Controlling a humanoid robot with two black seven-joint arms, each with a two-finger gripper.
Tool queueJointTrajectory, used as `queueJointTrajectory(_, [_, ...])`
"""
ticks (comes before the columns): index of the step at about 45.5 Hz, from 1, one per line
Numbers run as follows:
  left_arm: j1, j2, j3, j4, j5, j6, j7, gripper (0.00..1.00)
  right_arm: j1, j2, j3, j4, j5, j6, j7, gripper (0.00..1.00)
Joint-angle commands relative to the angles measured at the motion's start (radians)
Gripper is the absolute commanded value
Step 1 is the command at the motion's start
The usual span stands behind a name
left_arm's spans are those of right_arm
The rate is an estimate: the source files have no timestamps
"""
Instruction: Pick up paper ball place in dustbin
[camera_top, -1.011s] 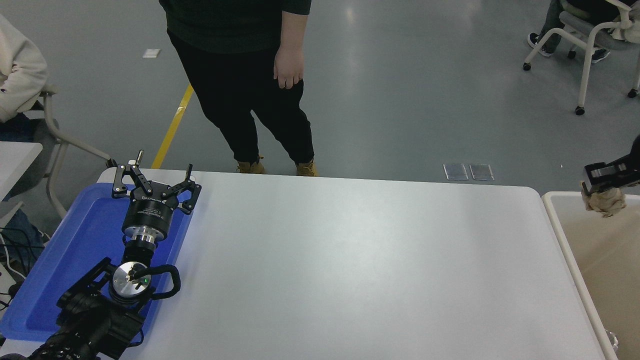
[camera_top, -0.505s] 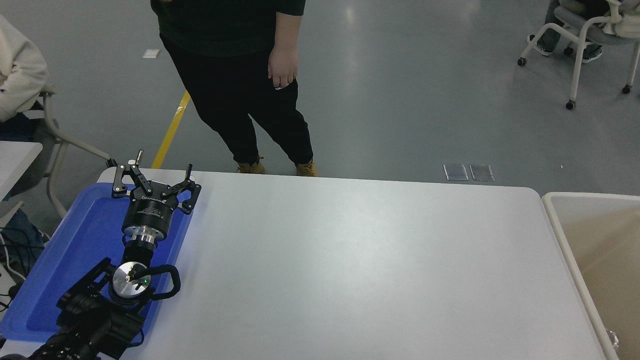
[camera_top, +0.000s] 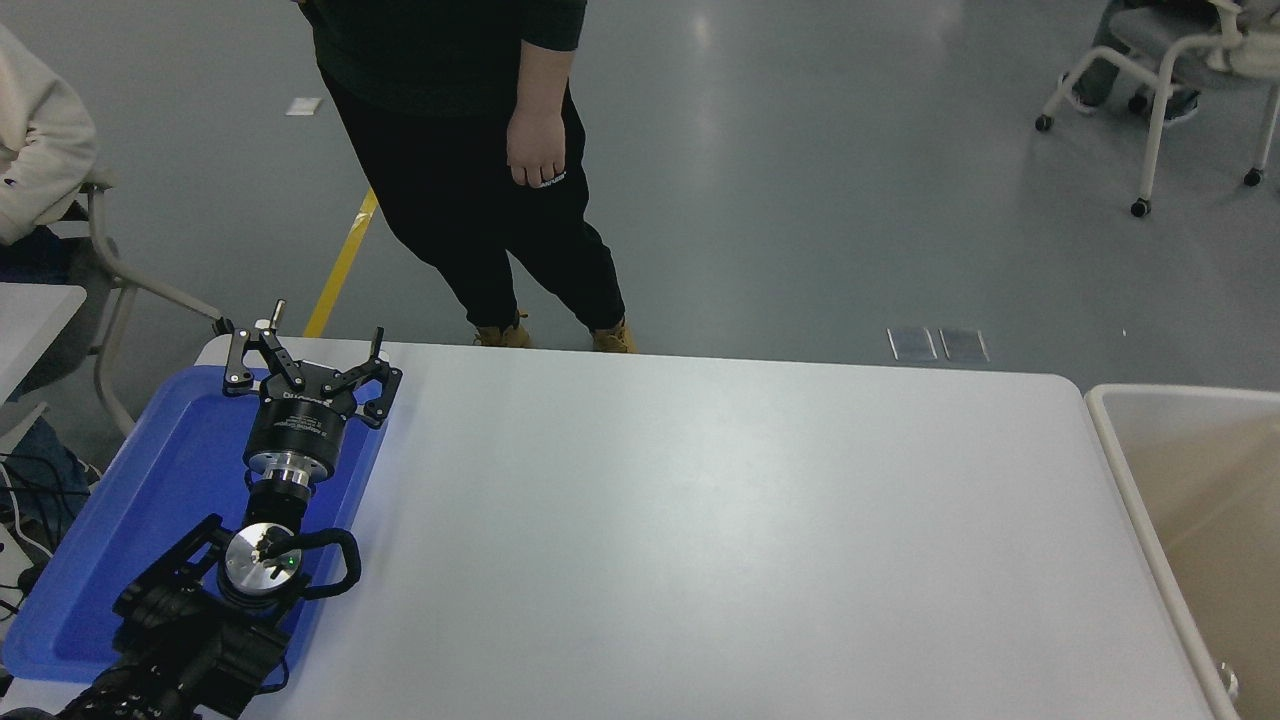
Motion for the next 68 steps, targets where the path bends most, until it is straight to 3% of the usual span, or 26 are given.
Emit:
queueJointTrajectory(1, [0.0,0.0,0.0,0.001,0.0,0.0,0.0,1.0,-0.285,0.099,0.142,-0.156,0.004,-0.2,0.0,0.0])
queueJointTrajectory(26, [0.0,0.0,0.0,0.0,0.0,0.001,0.0,1.0,-0.625,0.367,0.235,-0.359,0.072,-0.439,0.009,0.0])
queueJointTrajectory(41, [0.0,0.0,0.001,0.001,0.0,0.001,0.0,1.0,-0.69,0.409,0.301,-0.399,0.072,-0.476,0.017,0.0])
queueJointTrajectory(43, [0.0,0.0,0.0,0.001,0.0,0.001,0.0,1.0,-0.69,0.409,0.301,-0.396,0.073,-0.478,0.018,0.12])
queueJointTrajectory(46, [0.0,0.0,0.0,0.001,0.0,0.001,0.0,1.0,-0.685,0.41,0.303,-0.387,0.075,-0.485,0.018,0.66])
queueJointTrajectory(47, [0.0,0.0,0.0,0.001,0.0,0.001,-0.001,1.0,-0.684,0.412,0.306,-0.383,0.075,-0.488,0.018,0.8])
queueJointTrajectory(48, [0.0,0.0,0.0,0.001,0.0,0.001,-0.001,1.0,-0.682,0.412,0.309,-0.376,0.076,-0.49,0.018,0.86])
queueJointTrajectory(54, [0.0,0.0,0.0,0.001,0.0,0.001,0.0,1.0,-0.675,0.398,0.349,-0.322,0.078,-0.49,0.049,0.98])
queueJointTrajectory(68, [0.0,0.0,0.001,0.0,0.0,0.001,0.0,1.0,-0.626,0.37,0.379,-0.308,0.079,-0.471,0.057,1.0])
